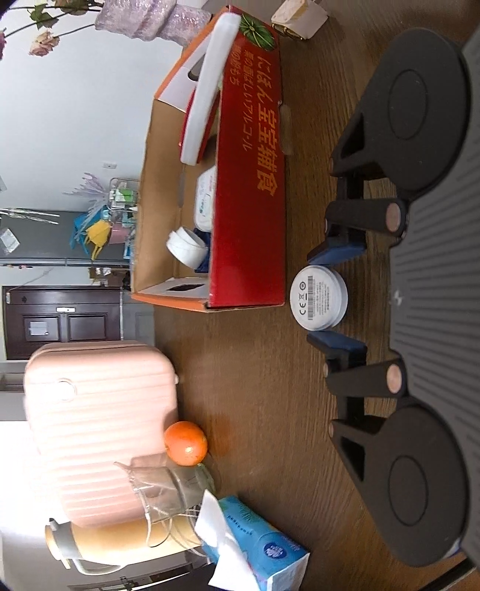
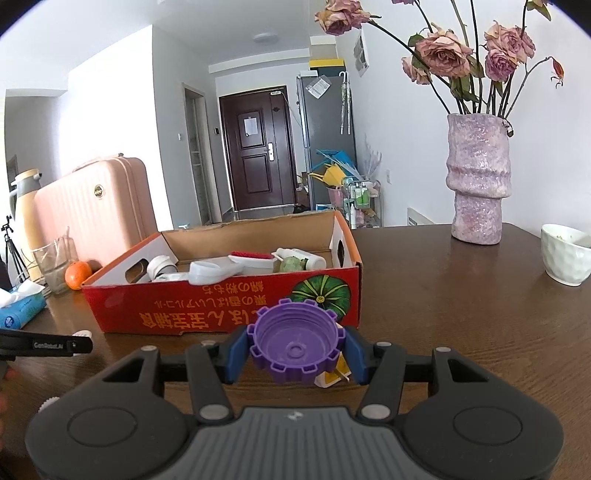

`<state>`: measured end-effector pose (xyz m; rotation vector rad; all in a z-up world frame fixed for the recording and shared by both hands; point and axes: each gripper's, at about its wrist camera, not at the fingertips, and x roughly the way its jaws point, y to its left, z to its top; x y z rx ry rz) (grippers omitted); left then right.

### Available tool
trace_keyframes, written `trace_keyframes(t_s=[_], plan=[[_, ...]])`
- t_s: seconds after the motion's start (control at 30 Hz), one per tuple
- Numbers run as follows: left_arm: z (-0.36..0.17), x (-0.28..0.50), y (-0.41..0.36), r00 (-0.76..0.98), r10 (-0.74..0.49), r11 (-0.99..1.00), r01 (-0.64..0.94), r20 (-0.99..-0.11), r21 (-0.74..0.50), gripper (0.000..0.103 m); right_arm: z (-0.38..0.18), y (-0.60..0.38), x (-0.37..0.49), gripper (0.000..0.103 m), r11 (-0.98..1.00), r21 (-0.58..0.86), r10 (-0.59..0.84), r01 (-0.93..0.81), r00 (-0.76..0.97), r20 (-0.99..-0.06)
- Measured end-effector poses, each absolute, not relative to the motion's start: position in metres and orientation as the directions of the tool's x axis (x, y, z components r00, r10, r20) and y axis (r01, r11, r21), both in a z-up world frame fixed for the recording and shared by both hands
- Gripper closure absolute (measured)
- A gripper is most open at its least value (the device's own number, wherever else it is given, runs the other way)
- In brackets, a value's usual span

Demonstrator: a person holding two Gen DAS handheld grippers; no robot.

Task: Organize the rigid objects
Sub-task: 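Carry the white disc and purple cap over the red box with both grippers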

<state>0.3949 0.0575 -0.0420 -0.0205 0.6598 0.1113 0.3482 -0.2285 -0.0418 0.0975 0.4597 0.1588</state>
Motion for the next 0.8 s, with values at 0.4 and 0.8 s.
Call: trace_keyframes(t_s=[0.4,0.8], plan=[[-0.022,0.364,0.043,0.838,0.080,0.996,-0.089,-0.540,0.010,0.063,-0.036,-0.229,0.343,0.050,0.978,0.143,0.196,-0.150,0.890,-0.410],[-0.009,0.338,0.020,0.874,0.034,0.999,-0.033,-0.485,0.009,0.063,-0.028,-0.229,0.335,0.050,0.972,0.156,0.223,-0.175,0.899,-0.376]])
